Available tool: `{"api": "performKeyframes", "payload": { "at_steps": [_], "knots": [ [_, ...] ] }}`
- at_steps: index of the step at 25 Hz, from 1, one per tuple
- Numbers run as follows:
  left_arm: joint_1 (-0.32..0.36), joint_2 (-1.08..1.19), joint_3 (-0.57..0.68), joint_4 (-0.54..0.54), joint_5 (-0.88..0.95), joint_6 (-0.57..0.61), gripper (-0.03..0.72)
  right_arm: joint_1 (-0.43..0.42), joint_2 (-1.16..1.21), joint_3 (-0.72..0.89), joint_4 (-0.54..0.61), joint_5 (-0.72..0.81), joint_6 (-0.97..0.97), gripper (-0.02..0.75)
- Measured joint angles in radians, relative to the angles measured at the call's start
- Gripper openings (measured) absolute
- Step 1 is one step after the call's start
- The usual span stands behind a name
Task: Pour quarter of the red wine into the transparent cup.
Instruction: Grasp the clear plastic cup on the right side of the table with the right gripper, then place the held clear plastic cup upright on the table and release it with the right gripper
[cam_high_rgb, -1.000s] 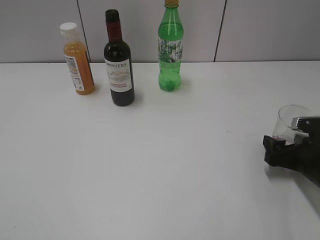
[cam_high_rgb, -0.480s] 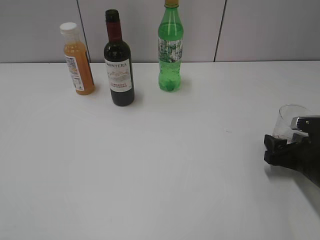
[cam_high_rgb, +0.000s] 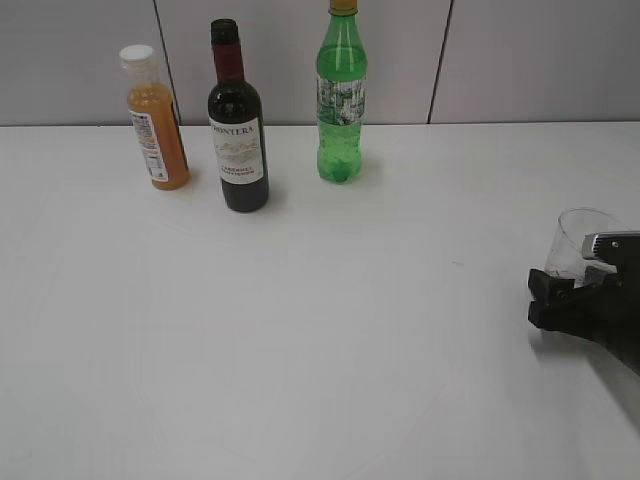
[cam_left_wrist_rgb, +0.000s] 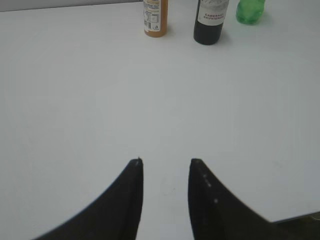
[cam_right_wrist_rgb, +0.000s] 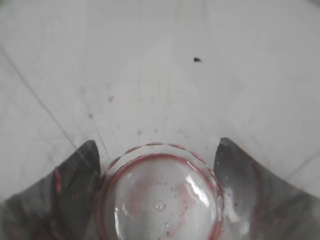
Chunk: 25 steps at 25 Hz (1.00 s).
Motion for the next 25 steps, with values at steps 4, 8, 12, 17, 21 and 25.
{"api": "performKeyframes", "payload": {
  "at_steps": [4, 8, 12, 17, 21, 25],
  "knots": [
    [0.000, 0.000, 0.000, 0.000, 0.000, 0.000, 0.241, 0.000, -0.023, 0.002, -0.008, 0.017, 0.006, 0.554],
    [0.000, 0.000, 0.000, 0.000, 0.000, 0.000, 0.241, 0.000, -0.090, 0.004, -0.064, 0.055, 0.008, 0.552],
    [0.000, 0.000, 0.000, 0.000, 0.000, 0.000, 0.241, 0.001, -0.130, -0.025, -0.209, 0.058, 0.008, 0.553],
    [0.000, 0.000, 0.000, 0.000, 0.000, 0.000, 0.241, 0.002, -0.134, -0.086, -0.445, 0.060, 0.008, 0.553],
    [0.000, 0.000, 0.000, 0.000, 0.000, 0.000, 0.241, 0.005, -0.135, -0.153, -0.637, 0.062, 0.011, 0.552],
    [0.000, 0.000, 0.000, 0.000, 0.000, 0.000, 0.241, 0.041, -0.135, -0.233, -0.794, 0.068, 0.058, 0.552]
  ]
}}
